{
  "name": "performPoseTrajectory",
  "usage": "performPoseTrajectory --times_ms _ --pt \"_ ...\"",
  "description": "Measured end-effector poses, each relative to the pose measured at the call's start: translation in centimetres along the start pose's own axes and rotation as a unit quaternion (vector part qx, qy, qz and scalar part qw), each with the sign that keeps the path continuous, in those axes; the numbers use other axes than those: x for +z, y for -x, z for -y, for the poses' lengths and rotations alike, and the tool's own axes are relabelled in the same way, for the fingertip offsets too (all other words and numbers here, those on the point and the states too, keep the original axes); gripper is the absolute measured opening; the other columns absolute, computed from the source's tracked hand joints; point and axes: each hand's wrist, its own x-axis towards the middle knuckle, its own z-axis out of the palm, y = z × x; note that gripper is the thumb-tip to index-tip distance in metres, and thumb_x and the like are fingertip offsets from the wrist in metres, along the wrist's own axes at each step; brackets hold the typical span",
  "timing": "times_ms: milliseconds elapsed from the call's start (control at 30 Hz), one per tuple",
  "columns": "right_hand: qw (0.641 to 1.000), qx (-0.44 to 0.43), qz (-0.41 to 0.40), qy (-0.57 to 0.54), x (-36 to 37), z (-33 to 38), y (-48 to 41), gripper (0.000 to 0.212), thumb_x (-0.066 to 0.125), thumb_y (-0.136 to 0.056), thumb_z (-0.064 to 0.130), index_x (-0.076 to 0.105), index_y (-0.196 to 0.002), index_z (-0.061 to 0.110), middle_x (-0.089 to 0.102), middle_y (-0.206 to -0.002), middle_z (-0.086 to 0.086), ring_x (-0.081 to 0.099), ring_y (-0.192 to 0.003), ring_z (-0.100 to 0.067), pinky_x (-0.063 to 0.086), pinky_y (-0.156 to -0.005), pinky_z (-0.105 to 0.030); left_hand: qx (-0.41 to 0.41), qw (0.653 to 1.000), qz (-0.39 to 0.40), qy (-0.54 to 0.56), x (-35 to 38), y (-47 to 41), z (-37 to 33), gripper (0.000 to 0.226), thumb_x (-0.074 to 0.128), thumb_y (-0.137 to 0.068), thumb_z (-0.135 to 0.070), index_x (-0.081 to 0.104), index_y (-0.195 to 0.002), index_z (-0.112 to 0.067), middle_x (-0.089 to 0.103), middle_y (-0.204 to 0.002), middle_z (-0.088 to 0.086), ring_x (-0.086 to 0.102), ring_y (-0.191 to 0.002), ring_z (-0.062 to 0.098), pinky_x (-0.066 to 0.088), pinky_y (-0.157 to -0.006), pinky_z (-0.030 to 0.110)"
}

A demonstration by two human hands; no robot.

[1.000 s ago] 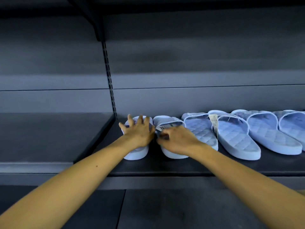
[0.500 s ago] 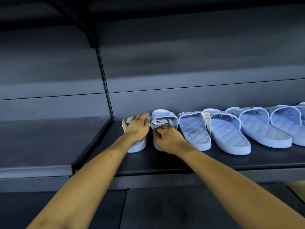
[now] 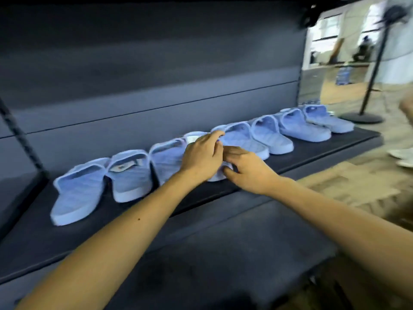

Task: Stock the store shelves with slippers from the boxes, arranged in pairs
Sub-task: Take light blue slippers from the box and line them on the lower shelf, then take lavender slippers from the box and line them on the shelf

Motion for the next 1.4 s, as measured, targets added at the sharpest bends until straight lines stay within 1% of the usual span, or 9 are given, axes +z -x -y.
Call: performPoseTrajectory --times_ms 67,167,500,633,800,900,1100,1233,1400 --pt "0.997 0.061 -0.023 0.049 -2.0 -3.2 3.9 0.048 0.036 -0.08 0.024 0.063 -0.114 0.002 0.061 -0.124 -0.013 0.048 -0.121 -0.021 0.031 -0.107 -0.023 0.041 0.999 0.014 0.021 2.8 -0.6 -3.7 0.038 0.037 -0.097 -0.015 0.047 -0.133 -0.017 0.054 -0.134 0.007 0.049 -0.121 0.024 0.034 -0.098 0.031" --pt "0.978 0.18 -0.041 0.098 -5.1 -7.8 11.0 0.041 0.047 -0.09 0.016 0.053 -0.129 0.008 0.047 -0.141 -0.005 0.034 -0.137 -0.018 0.01 -0.106 -0.009 0.108 0.99 0.056 0.069 7.4 -0.6 -9.2 0.037 0.037 -0.096 -0.016 0.048 -0.132 -0.016 0.052 -0.136 0.004 0.047 -0.124 0.023 0.034 -0.101 0.031" --pt "0.879 0.454 0.04 0.136 -11.1 -11.4 35.4 0.035 0.052 -0.091 0.014 0.058 -0.126 0.013 0.052 -0.136 -0.005 0.044 -0.129 -0.02 0.027 -0.101 -0.019 0.221 0.918 0.297 0.142 24.7 8.4 -28.3 0.042 0.037 -0.091 -0.026 0.049 -0.13 -0.014 0.053 -0.132 0.011 0.045 -0.124 0.026 0.036 -0.104 0.035" --pt "0.806 0.579 0.074 0.099 -10.1 -12.7 42.6 0.039 0.051 -0.093 0.019 0.051 -0.132 0.022 0.043 -0.144 -0.001 0.038 -0.133 -0.019 0.033 -0.109 -0.033 0.265 0.899 0.346 0.046 29.5 13.5 -31.5 0.038 0.042 -0.092 -0.027 0.047 -0.129 -0.02 0.053 -0.13 0.006 0.046 -0.122 0.025 0.038 -0.098 0.04" --pt "0.743 0.658 0.114 0.041 -6.2 -12.7 49.6 0.044 0.046 -0.094 0.022 0.042 -0.138 0.019 0.042 -0.145 -0.005 0.041 -0.131 -0.022 0.033 -0.108 -0.032 0.291 0.84 0.443 -0.12 32.2 14.9 -30.3 0.044 0.045 -0.092 -0.025 0.041 -0.136 -0.022 0.042 -0.142 0.009 0.038 -0.13 0.03 0.032 -0.103 0.044" --pt "0.721 0.675 0.154 0.03 -5.7 -13.7 50.7 0.051 0.047 -0.095 0.024 0.033 -0.143 0.014 0.037 -0.148 -0.008 0.038 -0.133 -0.024 0.029 -0.108 -0.03 0.267 0.846 0.444 -0.127 32.3 15.2 -30.7 0.046 0.045 -0.092 -0.026 0.039 -0.137 -0.019 0.04 -0.144 0.01 0.037 -0.131 0.032 0.032 -0.103 0.043" --pt "0.747 0.639 0.181 0.027 -4.7 -17.7 47.8 0.056 0.051 -0.092 0.027 0.031 -0.143 0.013 0.042 -0.144 -0.011 0.042 -0.129 -0.027 0.034 -0.106 -0.035 0.209 0.838 0.446 -0.235 33.0 16.2 -28.8 0.051 0.046 -0.091 -0.027 0.035 -0.14 -0.016 0.035 -0.147 0.004 0.032 -0.136 0.022 0.032 -0.105 0.038" --pt "0.757 0.643 0.009 -0.117 -1.7 -18.8 46.4 0.084 0.061 -0.087 0.016 0.004 -0.149 0.01 0.016 -0.155 -0.012 0.024 -0.141 -0.027 0.025 -0.111 -0.032 0.203 0.816 0.469 -0.271 32.9 16.7 -28.3 0.048 0.045 -0.091 -0.02 0.037 -0.138 -0.014 0.037 -0.145 0.005 0.034 -0.135 0.023 0.03 -0.108 0.037" --pt "0.68 0.645 -0.111 -0.33 -0.1 -18.3 45.7 0.1 0.061 -0.087 0.01 -0.018 -0.146 0.024 -0.001 -0.158 0.001 0.022 -0.141 -0.027 0.045 -0.09 -0.036 0.216 0.807 0.483 -0.262 32.3 17.1 -28.6 0.043 0.043 -0.094 -0.018 0.039 -0.136 -0.012 0.04 -0.143 0.007 0.033 -0.134 0.026 0.03 -0.104 0.038"
